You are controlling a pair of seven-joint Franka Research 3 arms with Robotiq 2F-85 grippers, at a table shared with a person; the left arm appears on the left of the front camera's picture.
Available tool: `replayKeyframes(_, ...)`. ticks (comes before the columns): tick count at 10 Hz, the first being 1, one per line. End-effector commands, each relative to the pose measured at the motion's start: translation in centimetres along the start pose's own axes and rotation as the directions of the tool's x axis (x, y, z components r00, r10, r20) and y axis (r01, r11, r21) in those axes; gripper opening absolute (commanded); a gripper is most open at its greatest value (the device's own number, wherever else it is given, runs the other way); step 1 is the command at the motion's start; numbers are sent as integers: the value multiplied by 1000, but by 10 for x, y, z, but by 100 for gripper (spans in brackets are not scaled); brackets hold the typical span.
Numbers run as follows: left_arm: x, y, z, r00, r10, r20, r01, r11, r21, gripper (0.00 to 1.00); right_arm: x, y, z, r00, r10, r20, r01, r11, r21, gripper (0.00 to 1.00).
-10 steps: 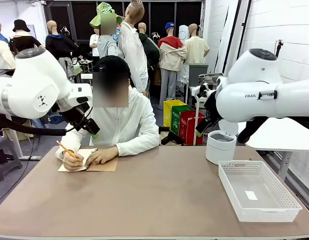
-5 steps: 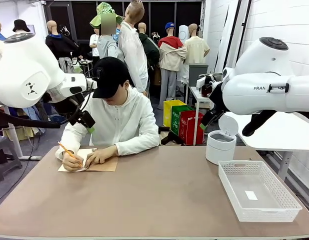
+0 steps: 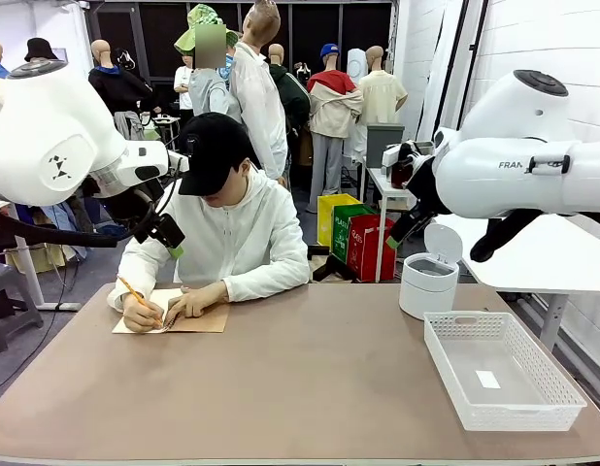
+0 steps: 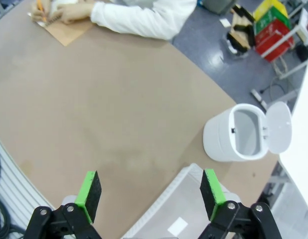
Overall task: Sort the paper based on its condition.
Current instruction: If a person hands you a paper, place it in the Organizing basket , and if it's crumpled, put it in the Trash can.
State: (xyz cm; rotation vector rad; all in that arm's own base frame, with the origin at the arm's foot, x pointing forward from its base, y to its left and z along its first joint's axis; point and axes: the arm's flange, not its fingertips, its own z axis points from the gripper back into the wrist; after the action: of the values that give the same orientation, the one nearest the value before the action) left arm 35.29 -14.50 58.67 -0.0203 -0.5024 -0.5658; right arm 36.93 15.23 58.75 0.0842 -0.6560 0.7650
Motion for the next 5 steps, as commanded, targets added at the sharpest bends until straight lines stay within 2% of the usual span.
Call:
replayKeyframes(1, 0, 1, 0, 1000, 2, 6, -2, 1000, 1, 100, -10, -4, -1, 995, 31, 91, -39, 996, 86, 100)
replayKeyframes(4, 0, 1, 0, 1000, 2, 6, -2, 1000, 1, 100, -10, -2, -5, 983, 45, 177, -63, 993, 98, 100)
replayKeyframes(5, 0, 1, 0, 1000, 2, 6, -2, 1000, 1, 100, -9, 0, -8, 982, 44, 182, -65, 992, 110, 100)
